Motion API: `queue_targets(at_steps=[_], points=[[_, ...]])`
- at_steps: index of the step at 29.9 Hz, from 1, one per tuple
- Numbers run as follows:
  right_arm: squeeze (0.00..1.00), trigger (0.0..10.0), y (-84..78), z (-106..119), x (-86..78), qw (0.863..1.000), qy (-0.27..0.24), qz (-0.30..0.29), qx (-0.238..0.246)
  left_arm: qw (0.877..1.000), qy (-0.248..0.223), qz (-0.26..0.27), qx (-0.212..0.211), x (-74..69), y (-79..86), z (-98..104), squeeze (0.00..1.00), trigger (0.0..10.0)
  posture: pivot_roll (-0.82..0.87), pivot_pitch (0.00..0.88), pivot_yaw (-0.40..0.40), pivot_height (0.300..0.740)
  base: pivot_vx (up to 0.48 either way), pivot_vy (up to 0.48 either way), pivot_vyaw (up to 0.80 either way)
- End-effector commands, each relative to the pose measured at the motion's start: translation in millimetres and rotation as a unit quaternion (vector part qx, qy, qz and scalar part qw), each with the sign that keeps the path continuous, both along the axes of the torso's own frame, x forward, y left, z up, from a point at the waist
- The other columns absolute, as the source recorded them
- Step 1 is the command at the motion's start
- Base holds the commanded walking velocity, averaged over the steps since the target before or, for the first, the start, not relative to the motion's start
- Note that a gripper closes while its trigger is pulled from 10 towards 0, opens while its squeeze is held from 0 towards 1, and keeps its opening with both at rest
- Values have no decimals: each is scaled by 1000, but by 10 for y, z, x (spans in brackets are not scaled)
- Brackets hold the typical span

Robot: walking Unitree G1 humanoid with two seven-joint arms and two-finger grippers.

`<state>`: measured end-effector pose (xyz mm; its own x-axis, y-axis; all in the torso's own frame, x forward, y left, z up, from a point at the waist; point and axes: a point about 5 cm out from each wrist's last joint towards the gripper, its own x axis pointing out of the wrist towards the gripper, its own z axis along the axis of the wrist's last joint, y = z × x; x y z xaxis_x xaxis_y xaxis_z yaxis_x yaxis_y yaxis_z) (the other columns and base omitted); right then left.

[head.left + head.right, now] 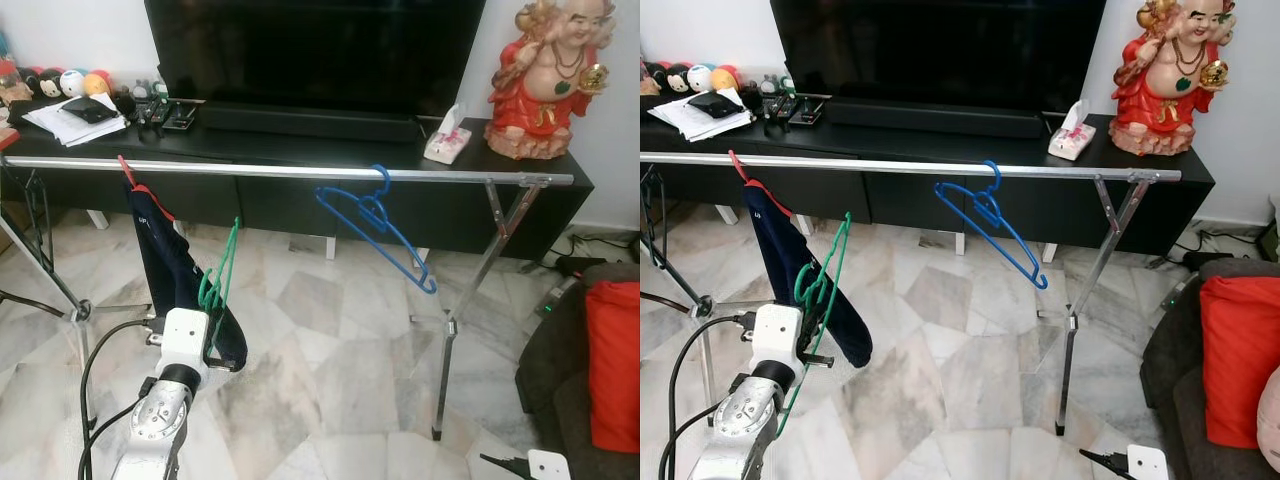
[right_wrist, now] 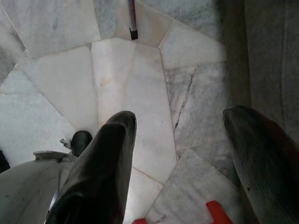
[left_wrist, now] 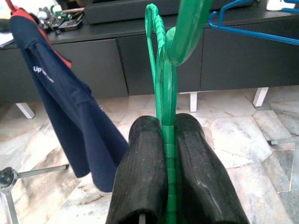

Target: Hang hanger

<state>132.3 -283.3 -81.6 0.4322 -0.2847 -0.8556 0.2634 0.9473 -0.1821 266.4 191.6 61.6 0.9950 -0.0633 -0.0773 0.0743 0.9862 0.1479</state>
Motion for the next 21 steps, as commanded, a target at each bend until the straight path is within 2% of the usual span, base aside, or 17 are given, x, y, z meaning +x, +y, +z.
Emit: queue_targets(at_steps=[1,7,12,21], points=[[0,10000,-15,0,-16,1000,-2,-9,-3,1000,2,6,5,2,88,33,0,10000,-18,0,-18,740,300,0,0],[0,10000,-15,-6,-35,1000,-2,-19,-6,1000,9,11,4,19,138,1,0,10000,-26,0,-13,740,311,0,0],[0,10000,-14,-18,-66,1000,4,-26,-12,1000,0,19,3,98,188,41,0,10000,-28,0,-14,740,325,0,0],[0,10000,-20,-25,-96,1000,5,-27,-13,1000,-3,8,7,89,191,56,0,10000,-13,0,-21,740,330,0,0]])
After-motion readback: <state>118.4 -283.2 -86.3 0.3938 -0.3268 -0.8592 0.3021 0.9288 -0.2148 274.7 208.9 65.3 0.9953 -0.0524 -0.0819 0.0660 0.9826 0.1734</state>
